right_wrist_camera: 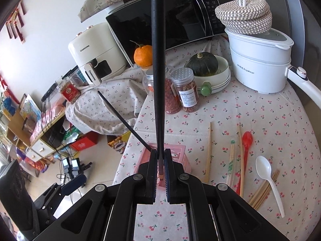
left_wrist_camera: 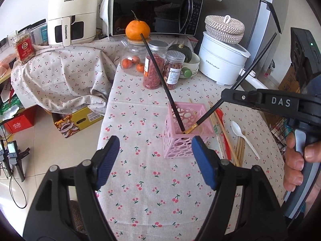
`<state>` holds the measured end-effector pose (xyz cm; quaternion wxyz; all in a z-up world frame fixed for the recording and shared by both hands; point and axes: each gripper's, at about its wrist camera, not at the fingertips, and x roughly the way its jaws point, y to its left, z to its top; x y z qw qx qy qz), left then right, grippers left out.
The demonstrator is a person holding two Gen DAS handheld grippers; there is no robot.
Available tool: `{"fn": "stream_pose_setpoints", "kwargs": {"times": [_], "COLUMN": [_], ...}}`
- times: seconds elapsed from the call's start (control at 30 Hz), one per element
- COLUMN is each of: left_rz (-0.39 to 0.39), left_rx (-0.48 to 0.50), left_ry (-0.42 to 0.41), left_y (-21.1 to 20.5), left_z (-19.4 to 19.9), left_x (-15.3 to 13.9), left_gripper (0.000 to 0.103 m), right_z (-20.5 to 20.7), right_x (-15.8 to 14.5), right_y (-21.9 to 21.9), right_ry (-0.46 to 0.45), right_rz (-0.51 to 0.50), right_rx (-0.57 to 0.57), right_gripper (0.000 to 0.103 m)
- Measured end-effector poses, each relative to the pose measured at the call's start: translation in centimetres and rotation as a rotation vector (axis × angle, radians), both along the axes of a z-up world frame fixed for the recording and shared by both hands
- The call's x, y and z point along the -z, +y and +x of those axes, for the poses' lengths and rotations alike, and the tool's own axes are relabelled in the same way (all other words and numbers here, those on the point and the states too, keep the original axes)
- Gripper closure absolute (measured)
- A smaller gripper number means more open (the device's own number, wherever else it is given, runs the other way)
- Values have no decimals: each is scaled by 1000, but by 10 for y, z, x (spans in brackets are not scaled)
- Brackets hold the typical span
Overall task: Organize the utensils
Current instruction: 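Open the left tool to drop the black chopsticks into the pink caddy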
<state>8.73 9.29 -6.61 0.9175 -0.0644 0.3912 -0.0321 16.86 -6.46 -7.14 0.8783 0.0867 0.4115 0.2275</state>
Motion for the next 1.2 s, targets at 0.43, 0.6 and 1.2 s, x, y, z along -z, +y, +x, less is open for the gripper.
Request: {"fn": "stream_pose_setpoints", "kwargs": {"times": [0.43,0.6,1.2], "left_rz": [-19,-33,68], "left_rx": [6,2,-74], "left_ry": [-9,-16,-163], "left_y": [-3,-4,-20], "left_z": [-3,-4,-35], "left_x": [-5,-10,-48], "left_gripper": [28,28,1], "right_z": [10,5,-79], "right_x": [10,-1,-63], "right_y": [6,-5,-26], "right_ry": [14,-13,-406], "right_rz": [-30,-4,-251], "right_rx": [28,66,215], "right_gripper": [93,56,0]}}
